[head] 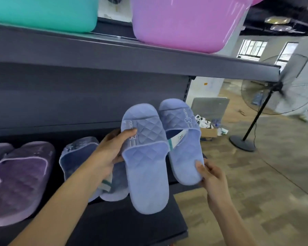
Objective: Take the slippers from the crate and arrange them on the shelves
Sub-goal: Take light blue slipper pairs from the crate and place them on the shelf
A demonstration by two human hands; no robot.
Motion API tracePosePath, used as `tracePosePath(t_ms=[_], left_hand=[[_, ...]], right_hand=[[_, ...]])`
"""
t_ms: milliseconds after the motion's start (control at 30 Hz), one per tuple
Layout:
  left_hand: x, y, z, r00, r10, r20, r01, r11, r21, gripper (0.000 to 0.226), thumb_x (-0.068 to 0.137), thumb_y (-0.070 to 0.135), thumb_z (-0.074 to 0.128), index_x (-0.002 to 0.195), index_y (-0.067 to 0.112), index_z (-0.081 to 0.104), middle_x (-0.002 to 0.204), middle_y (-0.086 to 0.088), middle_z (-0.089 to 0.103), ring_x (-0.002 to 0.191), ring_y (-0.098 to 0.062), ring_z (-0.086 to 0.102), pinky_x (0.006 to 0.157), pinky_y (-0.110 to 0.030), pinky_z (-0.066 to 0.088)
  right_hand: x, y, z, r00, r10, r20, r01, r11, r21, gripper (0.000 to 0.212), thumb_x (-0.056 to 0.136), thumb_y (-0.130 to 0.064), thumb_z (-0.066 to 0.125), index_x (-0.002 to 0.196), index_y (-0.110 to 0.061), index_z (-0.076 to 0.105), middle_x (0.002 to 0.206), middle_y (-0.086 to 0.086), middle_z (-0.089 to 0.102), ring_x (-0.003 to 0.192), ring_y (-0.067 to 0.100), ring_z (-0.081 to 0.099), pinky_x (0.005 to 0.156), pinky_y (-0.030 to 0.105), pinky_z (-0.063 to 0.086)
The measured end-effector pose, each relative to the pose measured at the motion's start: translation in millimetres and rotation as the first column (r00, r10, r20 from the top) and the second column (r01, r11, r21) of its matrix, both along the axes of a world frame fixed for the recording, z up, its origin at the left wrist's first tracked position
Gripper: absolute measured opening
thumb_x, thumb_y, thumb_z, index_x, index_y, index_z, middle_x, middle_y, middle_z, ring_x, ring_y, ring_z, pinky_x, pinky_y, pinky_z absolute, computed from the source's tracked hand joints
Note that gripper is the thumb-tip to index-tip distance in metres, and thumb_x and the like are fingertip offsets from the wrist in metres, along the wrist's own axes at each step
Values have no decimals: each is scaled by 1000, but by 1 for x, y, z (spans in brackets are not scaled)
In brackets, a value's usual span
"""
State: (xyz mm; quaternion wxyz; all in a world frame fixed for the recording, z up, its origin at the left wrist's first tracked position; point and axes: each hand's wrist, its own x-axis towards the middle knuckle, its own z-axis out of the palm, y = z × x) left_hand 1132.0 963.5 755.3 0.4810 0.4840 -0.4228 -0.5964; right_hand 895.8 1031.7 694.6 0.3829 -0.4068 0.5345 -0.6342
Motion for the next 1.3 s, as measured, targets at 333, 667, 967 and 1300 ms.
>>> tracePosePath(t_ms=[333, 667, 967, 1300], left_hand=[[-74, -60, -33, 983, 182, 17, -183, 975, 124, 29, 88, 32, 59, 103, 8, 62, 84, -8, 64, 72, -23, 59, 64, -29, 43], [-101, -90, -63, 844, 353, 403, -379, 925, -17, 44, 98, 38, 37, 122, 4, 51, 123, -17, 54, 113, -35, 49, 90, -34, 38], [-110, -63, -69, 814, 399, 421, -353, 917, -186, 45, 96, 28, 46, 139, 16, 40, 141, -4, 44, 131, -22, 38, 109, -34, 29], [-87, 8, -65, 727, 350, 591, -69, 893, -445, 40, 93, 20, 53, 132, 18, 47, 126, 7, 50, 118, -6, 45, 99, -17, 31]], right_hand=[[-74, -63, -23, 983, 159, -90, -150, 983, 102, 32, 89, -18, 61, 65, -3, 46, 62, 10, 35, 60, 19, 33, 55, 29, 29], [-95, -98, -42, 807, 216, -549, -164, 976, 143, 29, 88, -14, 59, 62, -8, 48, 53, -1, 47, 48, 11, 39, 48, 25, 27], [-103, -102, -40, 602, 181, -778, -124, 983, 133, 36, 86, -12, 60, 122, -10, 58, 104, 10, 53, 96, 27, 50, 77, 30, 37], [-96, -55, -33, 389, 129, -912, -244, 969, 32, 59, 79, -46, 47, 124, -9, 55, 120, 14, 59, 100, 37, 58, 77, 44, 48]])
